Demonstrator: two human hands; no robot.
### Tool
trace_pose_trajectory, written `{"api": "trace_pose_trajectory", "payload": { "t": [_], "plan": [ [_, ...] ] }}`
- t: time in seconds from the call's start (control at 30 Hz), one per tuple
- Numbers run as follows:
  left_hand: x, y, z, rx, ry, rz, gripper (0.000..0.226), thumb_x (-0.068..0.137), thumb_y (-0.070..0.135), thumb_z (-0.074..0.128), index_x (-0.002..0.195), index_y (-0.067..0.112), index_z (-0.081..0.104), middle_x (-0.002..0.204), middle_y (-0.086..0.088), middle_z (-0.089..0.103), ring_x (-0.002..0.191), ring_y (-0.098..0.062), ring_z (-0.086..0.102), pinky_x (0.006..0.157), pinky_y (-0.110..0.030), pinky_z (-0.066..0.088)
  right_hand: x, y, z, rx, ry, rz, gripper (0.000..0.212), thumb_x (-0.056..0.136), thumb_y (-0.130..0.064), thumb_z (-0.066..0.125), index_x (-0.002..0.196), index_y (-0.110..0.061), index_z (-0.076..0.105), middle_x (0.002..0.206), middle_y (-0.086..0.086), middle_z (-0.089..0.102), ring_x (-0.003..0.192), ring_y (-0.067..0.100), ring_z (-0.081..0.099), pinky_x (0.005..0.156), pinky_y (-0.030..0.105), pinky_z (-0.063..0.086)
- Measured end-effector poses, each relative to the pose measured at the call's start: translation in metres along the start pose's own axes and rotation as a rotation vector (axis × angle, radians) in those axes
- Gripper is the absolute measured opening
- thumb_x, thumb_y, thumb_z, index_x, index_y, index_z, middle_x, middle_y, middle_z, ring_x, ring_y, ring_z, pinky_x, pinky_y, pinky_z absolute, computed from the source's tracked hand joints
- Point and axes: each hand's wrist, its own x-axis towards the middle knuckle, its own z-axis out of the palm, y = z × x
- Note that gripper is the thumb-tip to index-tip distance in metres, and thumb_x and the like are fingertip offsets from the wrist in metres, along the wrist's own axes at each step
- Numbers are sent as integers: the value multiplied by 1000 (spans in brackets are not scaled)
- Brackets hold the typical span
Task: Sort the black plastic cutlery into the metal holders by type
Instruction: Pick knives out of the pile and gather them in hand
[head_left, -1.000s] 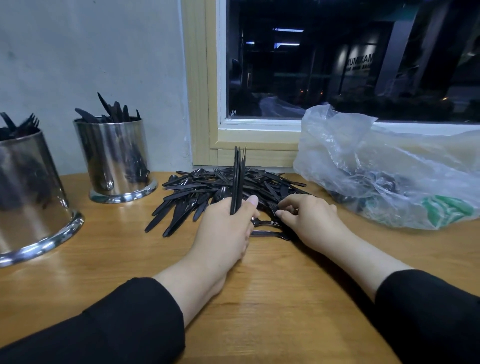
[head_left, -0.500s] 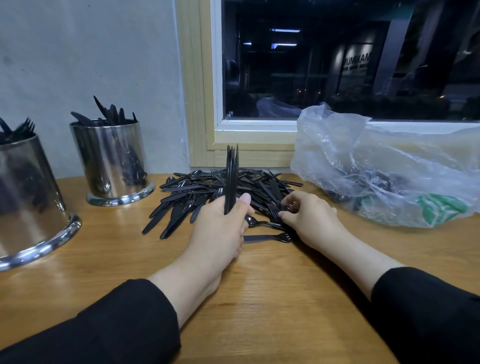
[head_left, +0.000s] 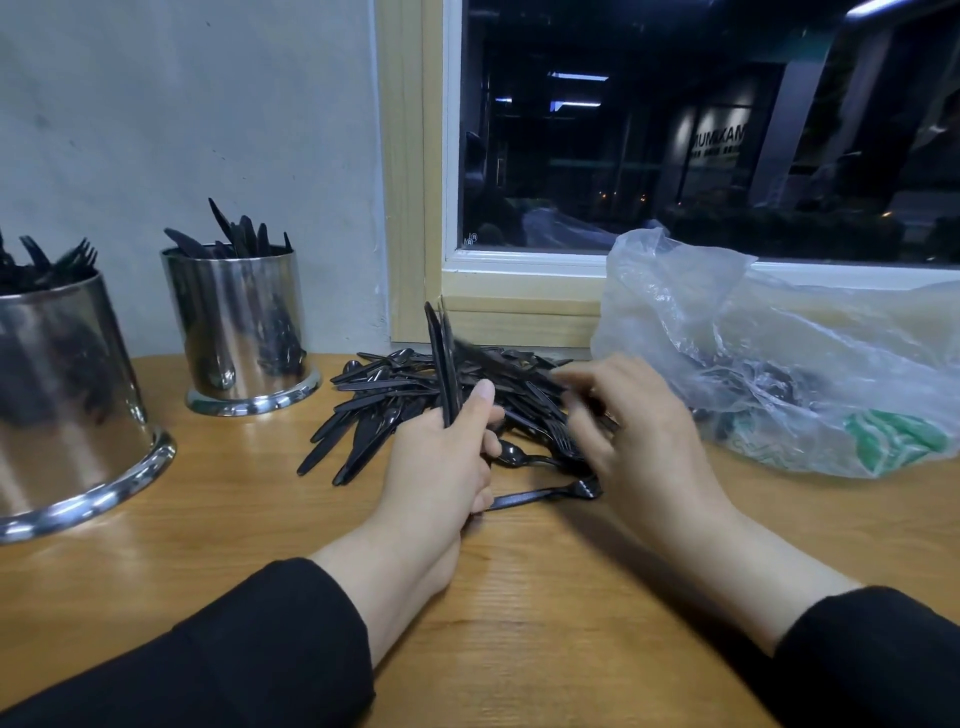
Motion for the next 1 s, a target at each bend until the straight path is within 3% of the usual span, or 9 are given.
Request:
{"api": "trace_pose_trajectory", "payload": {
  "t": [0.13,0.2,0.33,0.4,0.53,0.63,0.73,0.87,1.0],
  "plan": [
    [2,3,-1,-103,59,-22,28,98,33,69,84,9,61,63,-1,51,42,-11,34,37,-22,24,-2,-29,15,104,-141,-310,14,99,-11,60,111,-9,69,97,2,66,86,25,59,81,33,44],
    [6,4,-4,-102,107,-39,21,99,24,65,85,10,63,62,-3,51,39,-10,36,37,-21,25,-2,-34,14,159,-221,-330,23,101,-27,61,115,-11,68,103,-2,68,92,23,61,85,36,46],
    [15,8,-11,-27,147,-23,25,104,26,55,86,11,65,65,-2,58,44,-11,40,41,-24,29,5,-1,-1,150,-54,85,23,99,-39,55,106,-23,69,88,-23,60,88,-2,56,79,13,39],
    [16,9,-13,16,129,3,30,106,32,52,91,12,66,62,0,60,50,-13,48,46,-28,37,9,35,-3,-6,-67,324,17,99,-34,58,100,-23,71,81,-20,59,82,1,56,71,16,37],
    [12,8,-9,-48,56,47,26,108,31,51,101,10,66,57,2,51,57,-16,58,62,-37,57,5,87,1,-144,-288,623,20,97,-30,66,103,-15,76,90,3,73,92,24,67,74,27,41],
    [9,8,-8,-11,7,68,23,104,32,59,103,10,65,56,7,41,50,-11,43,46,-28,43,4,93,7,-138,-424,720,26,92,-40,70,101,-17,76,91,4,72,91,22,65,77,28,41],
    [6,9,-7,12,6,59,26,99,33,66,87,11,60,52,10,40,46,-9,34,42,-24,28,6,92,14,-167,-482,738,27,88,-44,74,96,-18,76,89,4,73,89,22,65,75,28,43],
    [6,7,-7,21,13,46,33,98,34,67,78,14,51,53,8,41,46,-11,34,43,-25,28,6,89,18,-199,-480,722,19,88,-34,75,86,-15,73,80,5,70,85,24,64,70,27,40],
    [7,5,-8,39,14,42,37,100,36,63,76,9,59,56,0,42,46,-12,36,43,-26,29,5,80,14,-168,-374,700,24,93,-27,68,72,-17,59,67,-4,59,73,17,60,59,29,35]
  ]
}}
